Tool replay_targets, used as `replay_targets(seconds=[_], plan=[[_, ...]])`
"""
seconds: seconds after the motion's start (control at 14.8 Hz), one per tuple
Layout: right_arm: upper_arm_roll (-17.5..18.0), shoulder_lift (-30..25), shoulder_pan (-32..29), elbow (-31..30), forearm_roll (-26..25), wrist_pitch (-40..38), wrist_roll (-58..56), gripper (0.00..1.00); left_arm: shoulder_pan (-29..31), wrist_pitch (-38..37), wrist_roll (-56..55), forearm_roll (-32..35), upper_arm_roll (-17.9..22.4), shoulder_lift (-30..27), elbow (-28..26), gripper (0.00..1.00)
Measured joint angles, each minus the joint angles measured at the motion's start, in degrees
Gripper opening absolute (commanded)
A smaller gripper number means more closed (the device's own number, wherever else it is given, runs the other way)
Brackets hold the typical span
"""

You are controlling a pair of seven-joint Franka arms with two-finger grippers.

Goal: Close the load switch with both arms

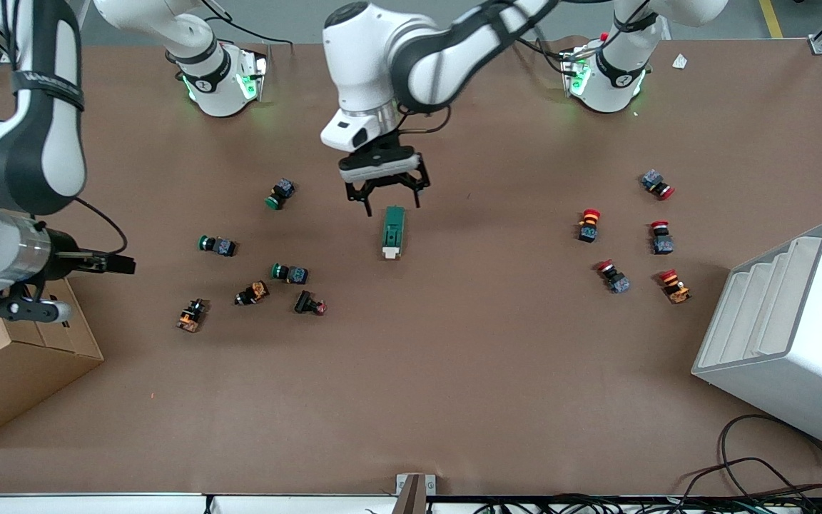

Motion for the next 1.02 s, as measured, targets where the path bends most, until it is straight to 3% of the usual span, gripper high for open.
replay_targets(seconds=[0.27, 0.54, 0.81, 1.02], plan=[[14.02, -4.63, -11.72, -0.03, -5.4, -3.21, 1.71, 1.0, 8.81, -0.35, 12.36, -11.37, 0.03, -5.9, 0.12, 1.0], [21.84, -8.94, -18.7, -2.73, -7.54, -3.65, 1.92, 1.0, 19.42, -7.57, 26.57, -22.25, 0.06, -11.36, 1.23, 1.0], [25.41, -11.09, -21.75, -4.63, -7.92, -3.64, 1.96, 1.0, 28.78, -12.92, 40.57, -27.77, 0.71, -16.44, 1.33, 1.0], [25.75, -11.33, -21.76, -4.65, -7.98, -3.6, 2.01, 1.0, 30.05, -15.0, 54.72, -32.52, 7.75, -19.45, 1.0, 1.0]])
